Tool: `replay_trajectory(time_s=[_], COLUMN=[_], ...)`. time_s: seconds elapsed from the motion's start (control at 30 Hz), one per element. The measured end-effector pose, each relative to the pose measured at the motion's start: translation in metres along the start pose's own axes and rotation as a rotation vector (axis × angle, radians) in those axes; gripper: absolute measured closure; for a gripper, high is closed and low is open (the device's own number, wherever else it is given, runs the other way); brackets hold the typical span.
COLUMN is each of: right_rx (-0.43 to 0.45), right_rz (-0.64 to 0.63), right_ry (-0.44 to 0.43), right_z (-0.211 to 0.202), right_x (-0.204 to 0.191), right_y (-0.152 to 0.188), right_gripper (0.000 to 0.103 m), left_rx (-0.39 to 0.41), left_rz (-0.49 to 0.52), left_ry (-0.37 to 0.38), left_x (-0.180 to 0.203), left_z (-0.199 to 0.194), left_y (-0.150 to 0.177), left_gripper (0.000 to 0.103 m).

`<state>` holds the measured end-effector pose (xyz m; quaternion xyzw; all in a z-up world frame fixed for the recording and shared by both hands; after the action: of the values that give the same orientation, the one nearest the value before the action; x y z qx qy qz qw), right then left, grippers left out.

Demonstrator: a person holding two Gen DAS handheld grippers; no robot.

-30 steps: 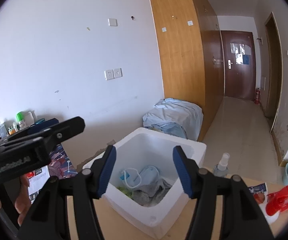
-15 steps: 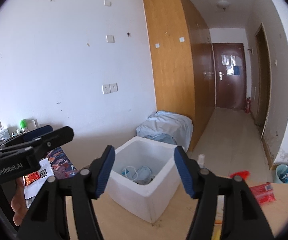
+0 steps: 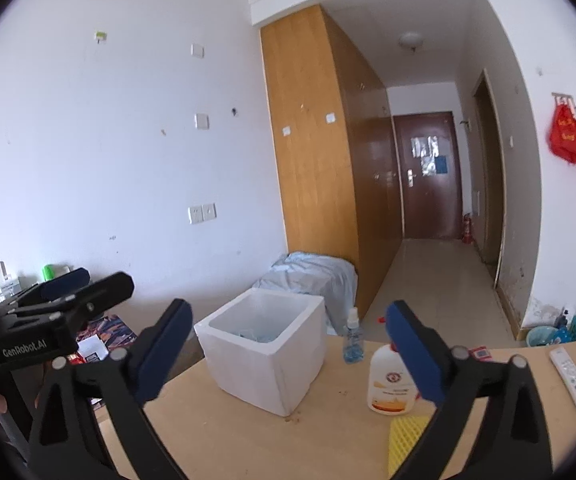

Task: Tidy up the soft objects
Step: 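Move both grippers back from the foam box toward the yellow net and foam strip, then lower the left gripper onto the white foam strip and close it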

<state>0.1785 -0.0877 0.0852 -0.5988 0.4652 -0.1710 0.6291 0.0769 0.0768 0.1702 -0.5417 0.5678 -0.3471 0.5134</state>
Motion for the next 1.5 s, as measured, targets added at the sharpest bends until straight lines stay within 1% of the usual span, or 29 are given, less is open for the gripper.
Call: replay_trajectory(time_s=[0.17, 0.33, 0.53, 0.67, 0.73, 0.9, 0.97, 1.07, 1.17, 1.27, 1.4, 1.5], right_rx=[0.015, 0.028, 0.046, 0.062, 0.063, 0.037, 0.036, 0.020, 0.006, -0.021, -0.046, -0.049], right_rz=[0.003, 0.016, 0.032, 0.045, 0.061, 0.079, 0.068, 0.076, 0.081, 0.095, 0.139, 0.138], right_ry=[0.015, 0.031, 0.085, 0.124, 0.124, 0.125, 0.140, 0.157, 0.194, 0.211, 0.217, 0.213], right_z=[-0.025, -0.046, -0.064, -0.075, -0.081, -0.084, -0.085, -0.086, -0.086, -0.086, -0.084, -0.085], right_x=[0.004, 0.013, 0.029, 0.046, 0.054, 0.068, 0.070, 0.074, 0.080, 0.090, 0.100, 0.101], right_y=[0.004, 0.012, 0.030, 0.044, 0.051, 0.072, 0.082, 0.096, 0.108, 0.123, 0.128, 0.128], right_gripper=[0.000, 0.000, 0.000, 0.000, 0.000, 0.000, 0.000, 0.000, 0.000, 0.000, 0.000, 0.000], left_rx=[0.017, 0.036, 0.034, 0.029, 0.026, 0.015, 0.007, -0.007, -0.012, -0.020, -0.034, -0.026], left_rz=[0.024, 0.012, -0.006, -0.006, -0.013, -0.058, -0.052, -0.047, -0.059, -0.079, -0.064, -0.056], left_ry=[0.022, 0.046, 0.095, 0.134, 0.131, 0.147, 0.146, 0.168, 0.190, 0.215, 0.212, 0.220], left_x=[0.012, 0.024, 0.043, 0.059, 0.065, 0.072, 0.074, 0.081, 0.082, 0.083, 0.089, 0.093], left_z=[-0.019, -0.032, -0.033, -0.029, -0.027, -0.021, -0.018, -0.015, -0.014, -0.013, -0.009, -0.009], left_y=[0.000, 0.010, 0.031, 0.051, 0.063, 0.095, 0.103, 0.118, 0.135, 0.149, 0.155, 0.156], left_gripper=[0.000, 0.000, 0.000, 0.000, 0.000, 0.000, 0.000, 0.000, 0.000, 0.000, 0.000, 0.000])
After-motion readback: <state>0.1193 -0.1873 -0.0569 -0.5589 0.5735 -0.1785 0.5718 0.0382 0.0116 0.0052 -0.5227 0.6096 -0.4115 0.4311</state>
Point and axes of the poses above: each gripper's, at about its wrist camera, not at the fingertips, and z roughly the way its jaws point, x to its right, y to its underside, the point moved 2 cm from there along z, roughly the way its jaws point, and after that the axes turned 15 degrees about z, right-handed, at the moved point
